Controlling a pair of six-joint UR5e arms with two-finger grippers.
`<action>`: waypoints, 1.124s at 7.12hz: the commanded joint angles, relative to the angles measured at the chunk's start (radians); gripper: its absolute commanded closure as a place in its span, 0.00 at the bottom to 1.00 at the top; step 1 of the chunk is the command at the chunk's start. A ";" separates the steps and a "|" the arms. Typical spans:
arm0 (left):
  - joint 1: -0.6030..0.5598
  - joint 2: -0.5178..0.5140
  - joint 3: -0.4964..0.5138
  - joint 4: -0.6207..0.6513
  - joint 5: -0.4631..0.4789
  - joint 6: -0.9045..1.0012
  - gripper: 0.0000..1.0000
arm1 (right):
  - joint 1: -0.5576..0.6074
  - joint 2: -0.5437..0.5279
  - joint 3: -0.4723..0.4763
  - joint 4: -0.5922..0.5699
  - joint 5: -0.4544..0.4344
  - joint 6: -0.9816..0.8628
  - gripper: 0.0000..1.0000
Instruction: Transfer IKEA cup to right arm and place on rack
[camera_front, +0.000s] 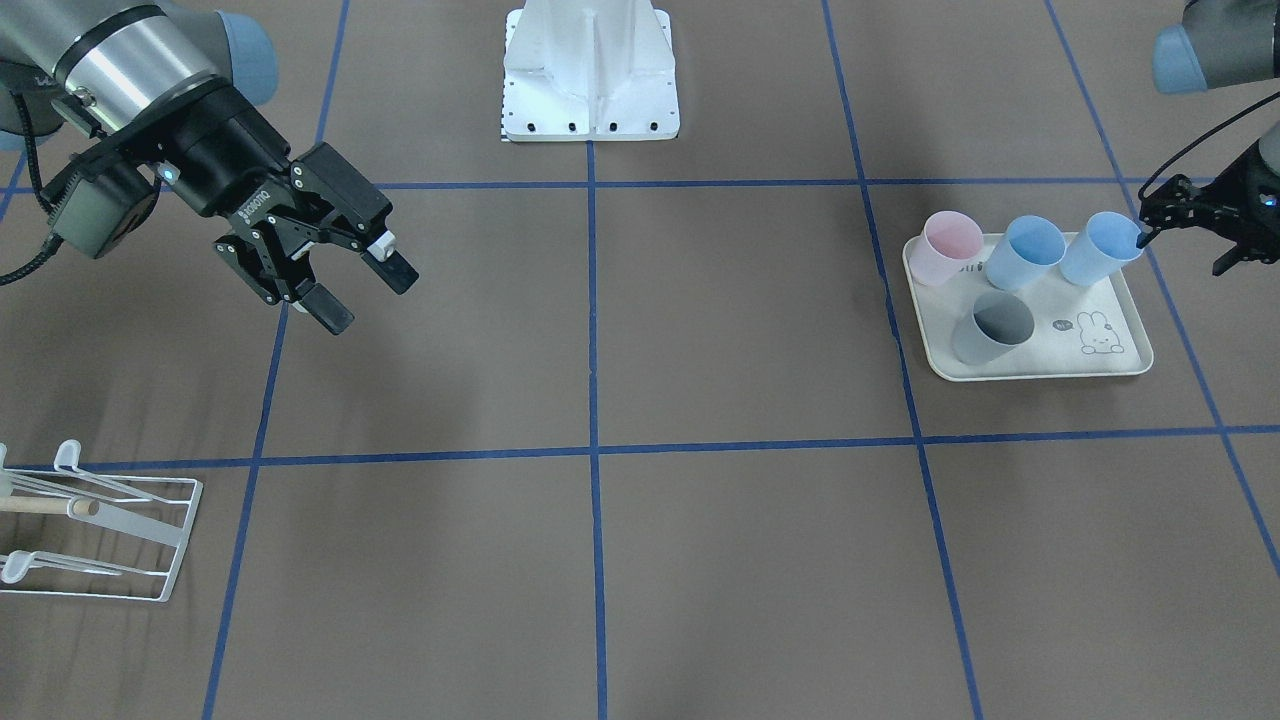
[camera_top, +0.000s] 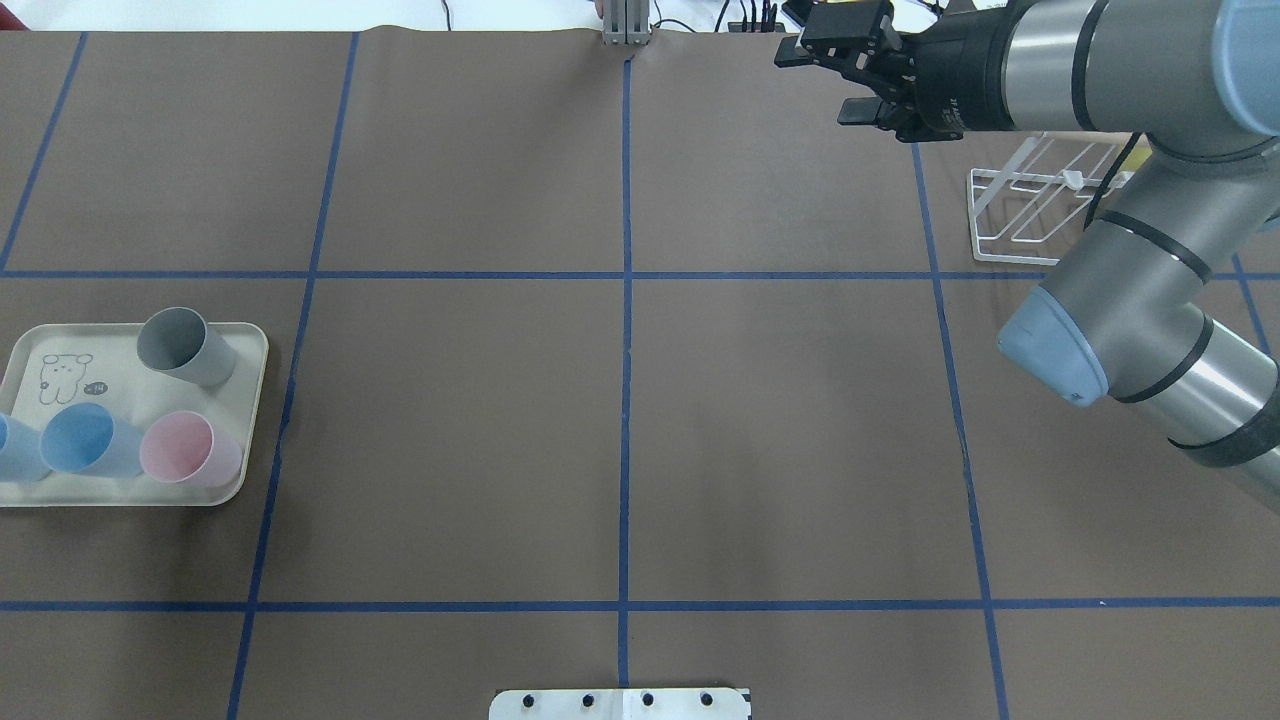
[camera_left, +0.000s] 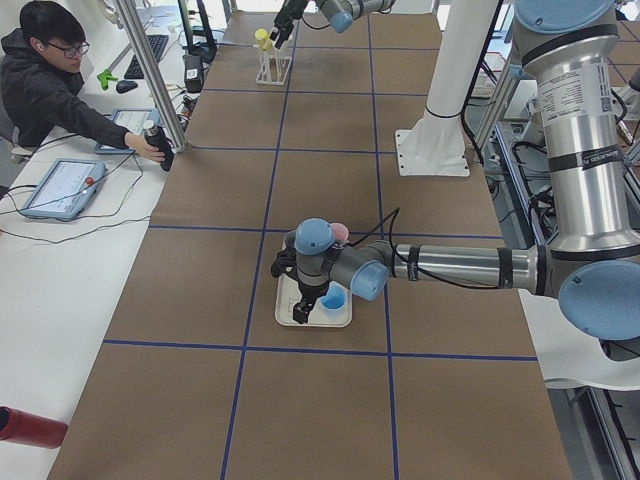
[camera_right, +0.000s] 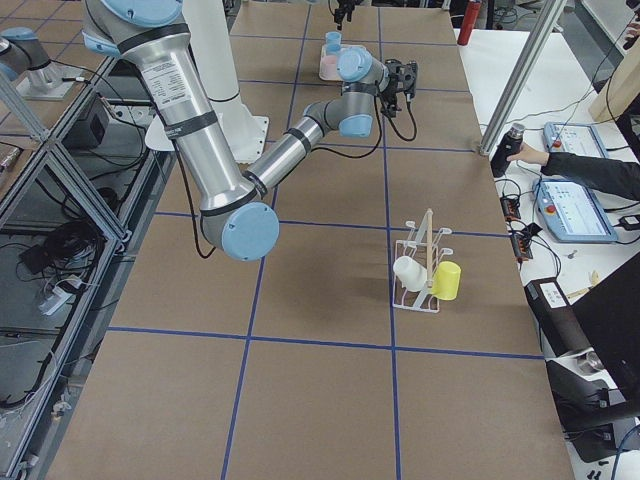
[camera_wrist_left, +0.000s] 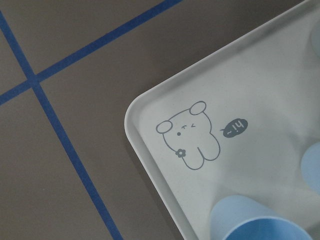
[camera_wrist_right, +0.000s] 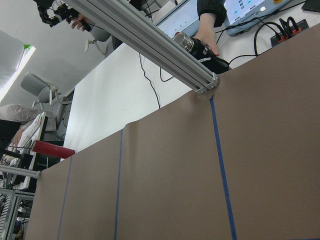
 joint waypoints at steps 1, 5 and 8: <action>0.037 -0.001 0.014 0.001 -0.005 -0.001 0.00 | 0.000 0.000 -0.003 0.000 -0.001 0.000 0.00; 0.052 -0.004 0.036 -0.001 -0.005 0.009 0.59 | 0.000 -0.002 -0.001 0.000 0.000 0.000 0.00; 0.060 -0.006 0.036 -0.001 -0.035 0.009 0.59 | 0.000 -0.002 -0.001 0.000 0.000 0.000 0.00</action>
